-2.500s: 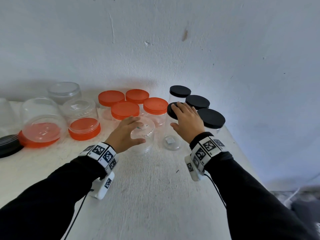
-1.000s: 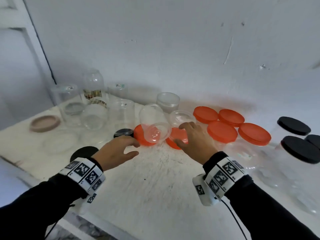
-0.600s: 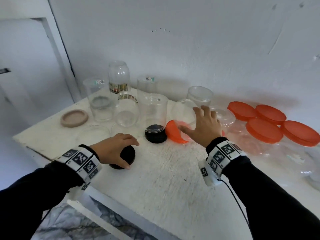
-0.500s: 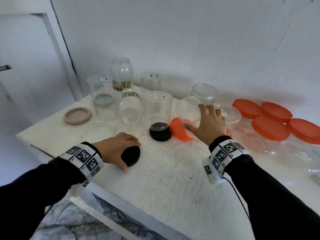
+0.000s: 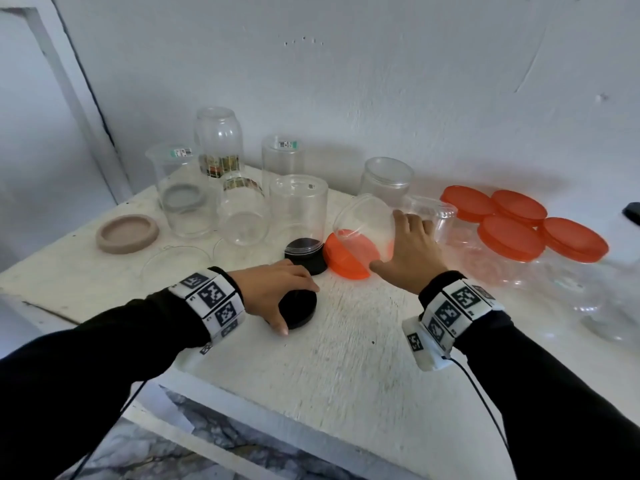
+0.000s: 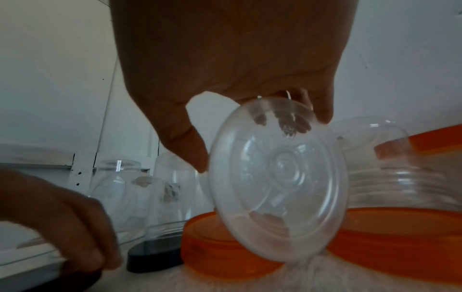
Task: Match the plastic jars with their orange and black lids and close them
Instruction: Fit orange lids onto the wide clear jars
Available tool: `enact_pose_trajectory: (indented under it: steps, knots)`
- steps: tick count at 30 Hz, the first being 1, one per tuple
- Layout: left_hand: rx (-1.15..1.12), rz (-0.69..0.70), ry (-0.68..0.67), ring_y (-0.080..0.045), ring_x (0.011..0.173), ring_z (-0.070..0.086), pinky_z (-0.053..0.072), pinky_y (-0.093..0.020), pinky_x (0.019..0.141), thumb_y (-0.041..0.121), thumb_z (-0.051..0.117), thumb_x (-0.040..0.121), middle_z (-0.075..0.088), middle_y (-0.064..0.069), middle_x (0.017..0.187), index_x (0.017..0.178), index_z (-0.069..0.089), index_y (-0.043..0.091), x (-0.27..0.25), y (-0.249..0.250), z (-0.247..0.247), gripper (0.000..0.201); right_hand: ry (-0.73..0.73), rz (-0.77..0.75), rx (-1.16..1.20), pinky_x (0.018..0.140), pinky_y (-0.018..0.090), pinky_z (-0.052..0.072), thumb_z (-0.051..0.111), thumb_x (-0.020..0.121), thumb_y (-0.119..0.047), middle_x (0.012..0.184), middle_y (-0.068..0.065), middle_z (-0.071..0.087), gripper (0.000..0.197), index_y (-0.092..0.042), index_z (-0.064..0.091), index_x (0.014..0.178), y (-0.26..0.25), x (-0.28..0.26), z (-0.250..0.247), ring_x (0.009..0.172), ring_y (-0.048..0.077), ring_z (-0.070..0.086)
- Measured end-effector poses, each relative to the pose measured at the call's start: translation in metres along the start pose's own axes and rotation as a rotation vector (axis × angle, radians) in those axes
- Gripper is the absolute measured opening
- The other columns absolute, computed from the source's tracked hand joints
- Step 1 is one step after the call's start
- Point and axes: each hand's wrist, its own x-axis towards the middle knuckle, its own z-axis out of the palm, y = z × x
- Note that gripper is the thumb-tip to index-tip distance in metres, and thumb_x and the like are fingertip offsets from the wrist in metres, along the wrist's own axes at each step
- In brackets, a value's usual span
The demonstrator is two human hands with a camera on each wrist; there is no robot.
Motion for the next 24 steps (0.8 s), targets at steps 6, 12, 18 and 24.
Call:
enact_pose_trajectory:
  steps: [6, 12, 18, 24]
  knots:
    - [0.067, -0.003, 0.009, -0.019, 0.136, 0.020, 0.027, -0.040, 0.110, 0.033, 0.073, 0.076, 0.024, 0.001, 0.151, 0.144, 0.027, 0.022, 0.025, 0.003, 0.001, 0.083, 0.040, -0.003, -0.020, 0.103, 0.042, 0.032, 0.068, 0.072, -0.050, 0.140, 0.014, 0.030, 0.094, -0.006, 0.020, 0.140, -0.003, -0.007, 0.004, 0.127, 0.034, 0.032]
    - [0.048, -0.003, 0.020, -0.017, 0.140, 0.013, 0.022, -0.038, 0.113, 0.037, 0.070, 0.079, 0.018, 0.003, 0.154, 0.145, 0.026, 0.022, 0.022, 0.002, 0.005, 0.081, 0.093, 0.060, -0.003, 0.093, 0.040, 0.042, 0.073, 0.065, -0.058, 0.129, 0.013, 0.041, 0.095, -0.006, 0.028, 0.130, -0.001, -0.007, 0.007, 0.119, 0.031, 0.041]
    - [-0.096, -0.074, 0.220, -0.009, 0.133, 0.023, 0.022, -0.019, 0.107, 0.033, 0.069, 0.081, 0.031, 0.007, 0.145, 0.139, 0.035, 0.024, -0.023, -0.023, 0.002, 0.068, 0.157, 0.059, 0.181, 0.094, 0.035, 0.039, 0.073, 0.060, -0.055, 0.130, 0.008, 0.037, 0.099, -0.008, 0.027, 0.133, -0.010, -0.015, 0.005, 0.122, 0.025, 0.036]
    - [-0.122, -0.314, 0.311, -0.012, 0.125, 0.032, 0.028, -0.027, 0.105, 0.040, 0.069, 0.078, 0.039, 0.005, 0.137, 0.133, 0.041, 0.026, -0.085, -0.077, 0.007, 0.064, 0.116, -0.033, 0.300, 0.091, 0.027, 0.039, 0.079, 0.057, -0.051, 0.125, 0.003, 0.030, 0.105, -0.011, 0.023, 0.136, -0.033, -0.020, 0.010, 0.121, 0.020, 0.033]
